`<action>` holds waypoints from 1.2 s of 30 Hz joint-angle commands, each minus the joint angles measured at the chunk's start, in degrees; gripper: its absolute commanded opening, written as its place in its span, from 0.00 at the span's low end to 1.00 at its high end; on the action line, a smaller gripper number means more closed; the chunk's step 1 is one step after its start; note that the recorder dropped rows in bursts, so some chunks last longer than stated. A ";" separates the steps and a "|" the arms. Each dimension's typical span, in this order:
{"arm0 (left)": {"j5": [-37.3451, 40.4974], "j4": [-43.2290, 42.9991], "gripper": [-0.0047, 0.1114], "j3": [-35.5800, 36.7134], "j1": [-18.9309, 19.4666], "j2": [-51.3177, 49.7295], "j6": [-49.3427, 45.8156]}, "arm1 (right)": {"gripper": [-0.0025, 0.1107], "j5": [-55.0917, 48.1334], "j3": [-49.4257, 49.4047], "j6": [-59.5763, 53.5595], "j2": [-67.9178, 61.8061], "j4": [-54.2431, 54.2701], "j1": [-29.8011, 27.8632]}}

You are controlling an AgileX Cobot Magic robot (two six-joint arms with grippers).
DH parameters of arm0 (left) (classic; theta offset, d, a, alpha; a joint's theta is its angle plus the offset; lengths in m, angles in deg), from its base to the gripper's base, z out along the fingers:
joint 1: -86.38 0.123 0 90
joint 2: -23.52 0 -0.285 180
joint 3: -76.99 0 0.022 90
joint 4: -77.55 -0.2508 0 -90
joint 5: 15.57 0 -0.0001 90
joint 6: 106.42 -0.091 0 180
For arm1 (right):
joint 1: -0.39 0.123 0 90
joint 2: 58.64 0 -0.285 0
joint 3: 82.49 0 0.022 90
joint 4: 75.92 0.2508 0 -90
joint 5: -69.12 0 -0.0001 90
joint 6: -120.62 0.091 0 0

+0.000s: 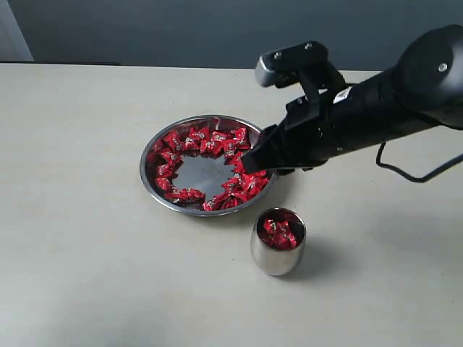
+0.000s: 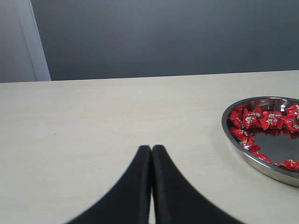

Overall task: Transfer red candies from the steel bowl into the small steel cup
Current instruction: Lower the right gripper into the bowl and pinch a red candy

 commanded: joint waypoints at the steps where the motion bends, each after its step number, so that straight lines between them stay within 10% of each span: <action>1: -0.23 0.07 0.04 0.14 -0.35 0.26 0.13 | 0.35 2.86 4.05 -1.73 -3.82 1.22 -0.17; 20: -0.23 0.07 0.04 0.14 -0.35 0.26 0.13 | 0.35 -10.12 25.41 -8.88 -28.53 -3.22 -0.17; 36: -0.23 0.07 0.04 0.14 -0.35 0.26 0.13 | 0.35 1.93 25.78 7.74 -34.10 -23.52 -0.17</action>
